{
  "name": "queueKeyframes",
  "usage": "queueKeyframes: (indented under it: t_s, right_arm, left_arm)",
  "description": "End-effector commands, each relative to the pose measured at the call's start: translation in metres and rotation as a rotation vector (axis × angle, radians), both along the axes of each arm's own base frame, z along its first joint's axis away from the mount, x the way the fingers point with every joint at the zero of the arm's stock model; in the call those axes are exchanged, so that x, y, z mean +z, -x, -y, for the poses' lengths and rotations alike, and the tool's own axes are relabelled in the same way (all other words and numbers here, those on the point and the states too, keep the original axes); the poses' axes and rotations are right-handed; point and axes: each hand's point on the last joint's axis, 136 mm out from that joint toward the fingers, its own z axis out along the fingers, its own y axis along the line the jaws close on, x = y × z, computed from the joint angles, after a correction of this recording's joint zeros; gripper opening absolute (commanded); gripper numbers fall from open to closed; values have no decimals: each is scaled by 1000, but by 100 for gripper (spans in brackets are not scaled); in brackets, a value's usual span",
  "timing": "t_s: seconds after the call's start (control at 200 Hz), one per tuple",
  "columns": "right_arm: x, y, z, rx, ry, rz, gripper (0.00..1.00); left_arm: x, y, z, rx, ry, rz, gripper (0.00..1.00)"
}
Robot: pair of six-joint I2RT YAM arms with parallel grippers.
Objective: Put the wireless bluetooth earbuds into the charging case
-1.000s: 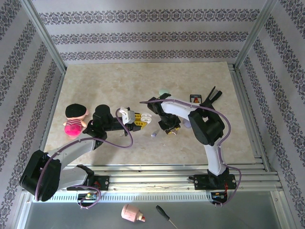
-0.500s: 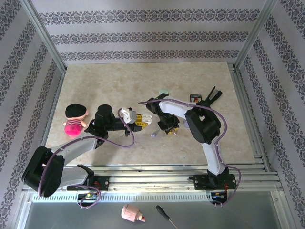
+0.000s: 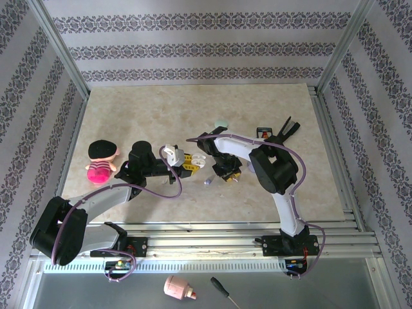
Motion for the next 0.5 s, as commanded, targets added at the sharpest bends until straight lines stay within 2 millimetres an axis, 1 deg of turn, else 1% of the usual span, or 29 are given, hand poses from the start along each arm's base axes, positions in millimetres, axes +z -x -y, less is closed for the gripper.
queueKeyframes:
  t_s: [0.0,0.085,0.21,0.285,0.4,0.495]
  right_arm:
    - [-9,1,9,5,33,-2,24]
    - [-5,-1,8,5,20,11,19]
    - [4,-4,3,4,-12,33,20]
    - [13,-7,1,2,-41,66,20]
    - [34,-20,-8,-6,-131,159,20]
    - [54,-31,-19,-14,-248,249,24]
  left_arm:
    - [13,4,4,-26,27,41,0]
    - [14,3,4,-26,30,42,0]
    - [15,2,4,-25,34,44,0]
    - [14,2,4,-22,34,45,0]
    - [14,-1,4,-10,38,48,0]
    - [13,-5,4,4,50,44,0]
